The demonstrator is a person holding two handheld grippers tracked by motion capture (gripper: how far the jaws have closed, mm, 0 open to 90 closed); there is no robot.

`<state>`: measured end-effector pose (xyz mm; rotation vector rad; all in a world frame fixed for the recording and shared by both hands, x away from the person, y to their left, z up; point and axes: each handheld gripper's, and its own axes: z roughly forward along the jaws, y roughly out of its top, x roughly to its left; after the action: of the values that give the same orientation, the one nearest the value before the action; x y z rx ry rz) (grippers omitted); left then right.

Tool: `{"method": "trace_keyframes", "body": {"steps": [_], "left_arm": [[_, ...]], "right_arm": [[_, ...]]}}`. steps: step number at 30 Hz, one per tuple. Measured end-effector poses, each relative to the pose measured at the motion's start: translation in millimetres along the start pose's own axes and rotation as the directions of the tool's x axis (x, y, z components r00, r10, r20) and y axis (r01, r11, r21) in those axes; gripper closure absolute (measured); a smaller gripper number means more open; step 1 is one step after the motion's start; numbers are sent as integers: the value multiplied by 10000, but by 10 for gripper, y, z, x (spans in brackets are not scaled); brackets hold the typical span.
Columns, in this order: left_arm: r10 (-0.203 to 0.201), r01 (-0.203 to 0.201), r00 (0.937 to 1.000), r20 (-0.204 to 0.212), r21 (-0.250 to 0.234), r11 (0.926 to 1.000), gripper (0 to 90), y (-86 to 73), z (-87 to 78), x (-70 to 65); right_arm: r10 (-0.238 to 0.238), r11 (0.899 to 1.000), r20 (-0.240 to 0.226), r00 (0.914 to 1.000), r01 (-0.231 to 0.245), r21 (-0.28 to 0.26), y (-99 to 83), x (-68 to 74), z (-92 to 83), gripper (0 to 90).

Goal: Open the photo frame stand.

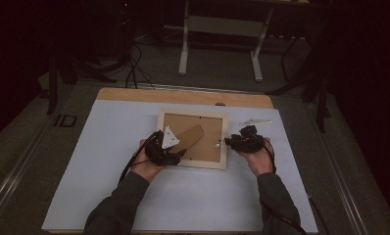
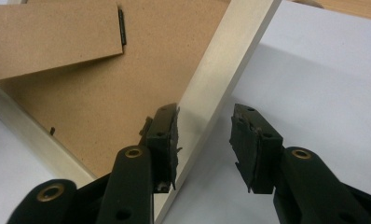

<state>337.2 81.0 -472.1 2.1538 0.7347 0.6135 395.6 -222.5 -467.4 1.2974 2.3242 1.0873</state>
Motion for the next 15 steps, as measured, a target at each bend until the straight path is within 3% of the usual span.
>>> {"method": "trace_keyframes", "body": {"steps": [10,15], "left_arm": [[128,-130,9999,-114,-132,9998,397,-24,-21,-30],[152,-154,9998,-100,-178,9997,397,-49,-22,-28]], "right_arm": [[-79,9996,-443,9990,91,276,98,-52,105,538],[274,9993,-718,9970,-254,276,155,-93,145,525]]}}
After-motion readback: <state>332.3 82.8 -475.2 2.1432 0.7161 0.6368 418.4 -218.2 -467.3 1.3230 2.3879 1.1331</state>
